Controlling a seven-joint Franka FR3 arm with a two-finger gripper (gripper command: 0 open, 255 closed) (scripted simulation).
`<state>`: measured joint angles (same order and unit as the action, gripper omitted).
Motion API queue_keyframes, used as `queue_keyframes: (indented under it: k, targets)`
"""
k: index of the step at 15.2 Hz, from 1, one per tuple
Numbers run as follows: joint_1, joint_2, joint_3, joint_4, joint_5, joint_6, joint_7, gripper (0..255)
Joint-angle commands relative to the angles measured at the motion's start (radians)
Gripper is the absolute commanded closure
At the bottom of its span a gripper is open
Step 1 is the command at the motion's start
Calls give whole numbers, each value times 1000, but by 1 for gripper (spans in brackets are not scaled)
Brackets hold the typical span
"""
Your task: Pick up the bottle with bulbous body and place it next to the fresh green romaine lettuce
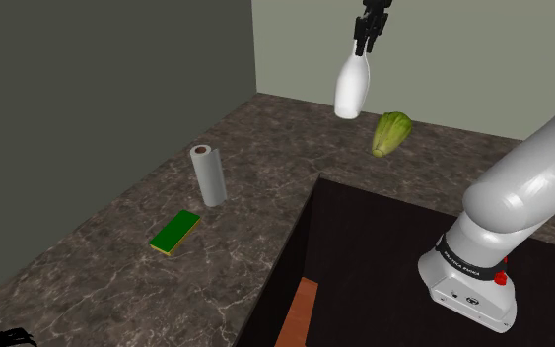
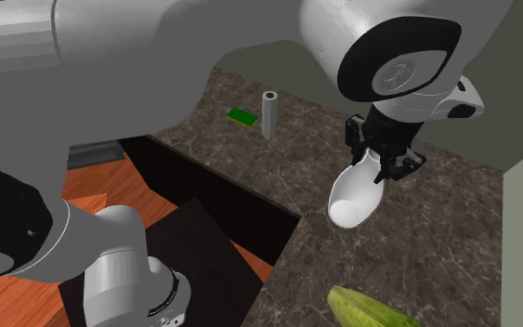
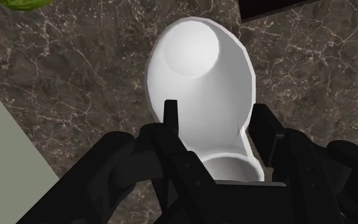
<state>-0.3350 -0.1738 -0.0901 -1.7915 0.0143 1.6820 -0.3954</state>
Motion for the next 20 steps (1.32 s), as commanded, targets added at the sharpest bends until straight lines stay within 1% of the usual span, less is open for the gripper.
queue_keyframes:
  k: [1,20]
  targets:
    - [0,-5,1,-35,0,31,1,255]
    - [-1,-7,-1,-293,0,287,-5,255]
